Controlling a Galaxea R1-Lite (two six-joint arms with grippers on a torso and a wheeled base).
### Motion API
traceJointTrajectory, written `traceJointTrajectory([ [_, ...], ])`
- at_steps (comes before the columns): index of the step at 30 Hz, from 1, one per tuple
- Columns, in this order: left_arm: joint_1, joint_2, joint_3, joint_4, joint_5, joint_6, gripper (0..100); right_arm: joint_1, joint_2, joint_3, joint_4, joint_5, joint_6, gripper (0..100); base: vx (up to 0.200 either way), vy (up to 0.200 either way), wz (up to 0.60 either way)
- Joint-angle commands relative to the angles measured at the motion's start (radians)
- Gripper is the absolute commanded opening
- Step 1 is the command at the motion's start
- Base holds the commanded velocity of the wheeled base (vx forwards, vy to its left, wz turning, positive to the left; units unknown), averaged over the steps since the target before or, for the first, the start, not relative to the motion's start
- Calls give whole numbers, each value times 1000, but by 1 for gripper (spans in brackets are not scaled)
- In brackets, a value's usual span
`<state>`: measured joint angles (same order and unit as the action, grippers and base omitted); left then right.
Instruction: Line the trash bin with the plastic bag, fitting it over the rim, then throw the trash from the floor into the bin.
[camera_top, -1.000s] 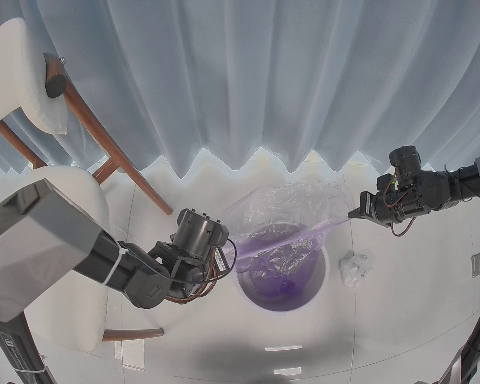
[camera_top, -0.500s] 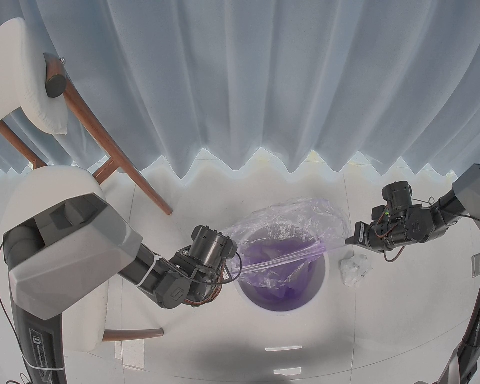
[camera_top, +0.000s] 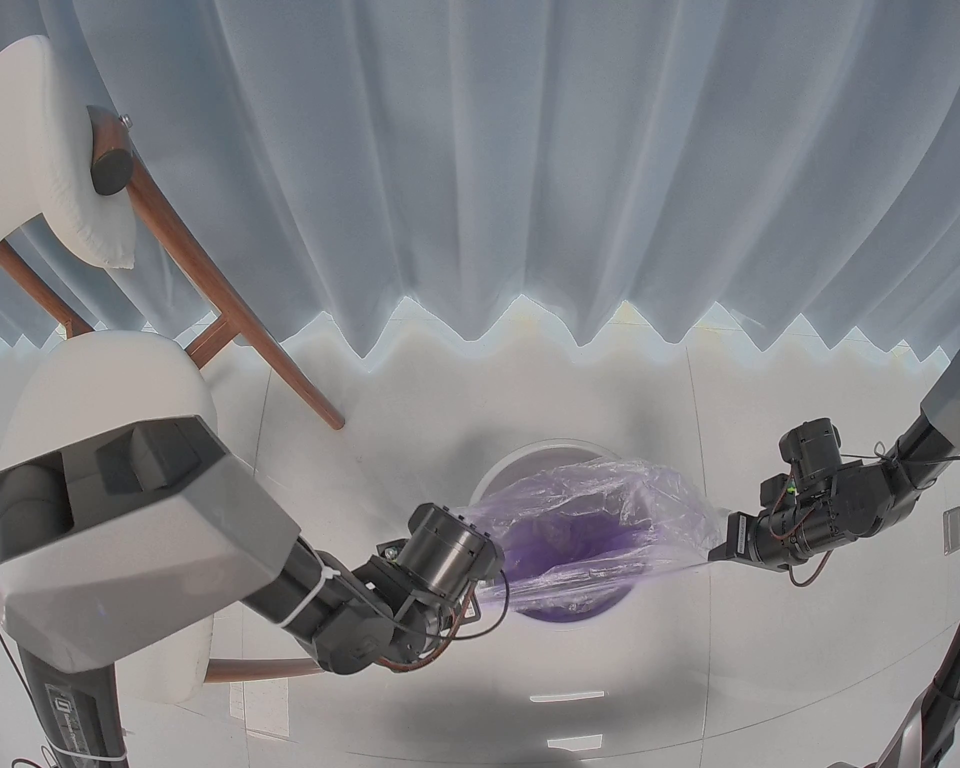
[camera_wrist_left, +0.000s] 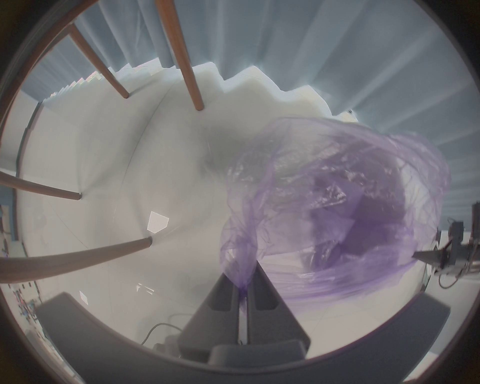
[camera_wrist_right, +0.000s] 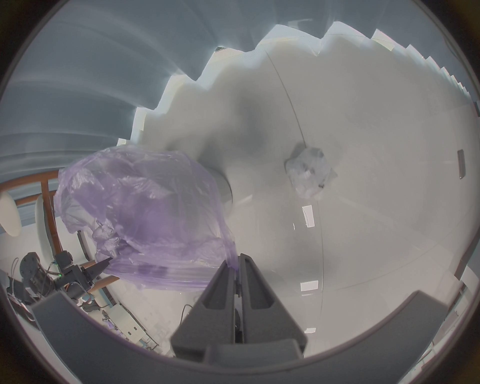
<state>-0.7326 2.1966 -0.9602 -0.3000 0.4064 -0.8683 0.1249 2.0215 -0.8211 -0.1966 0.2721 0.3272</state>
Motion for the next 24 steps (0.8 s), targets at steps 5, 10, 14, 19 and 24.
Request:
traceJointTrajectory([
  [5,-108,-37,95,-10,2,3,0,52,-58,108,-7,7,-8,0,0,0,0],
  [10,-99,31,113,-13,28,0,0,68,-21,112,-9,2,-10,0,0,0,0],
  [14,-88,52,130,-11,45,0,0,65,3,112,-6,1,-11,0,0,0,0],
  [19,-88,77,156,-25,51,0,0,59,25,111,-7,1,-11,0,0,0,0],
  [24,-50,124,124,-116,69,11,0,59,74,56,-30,-48,-10,0,0,0,0],
])
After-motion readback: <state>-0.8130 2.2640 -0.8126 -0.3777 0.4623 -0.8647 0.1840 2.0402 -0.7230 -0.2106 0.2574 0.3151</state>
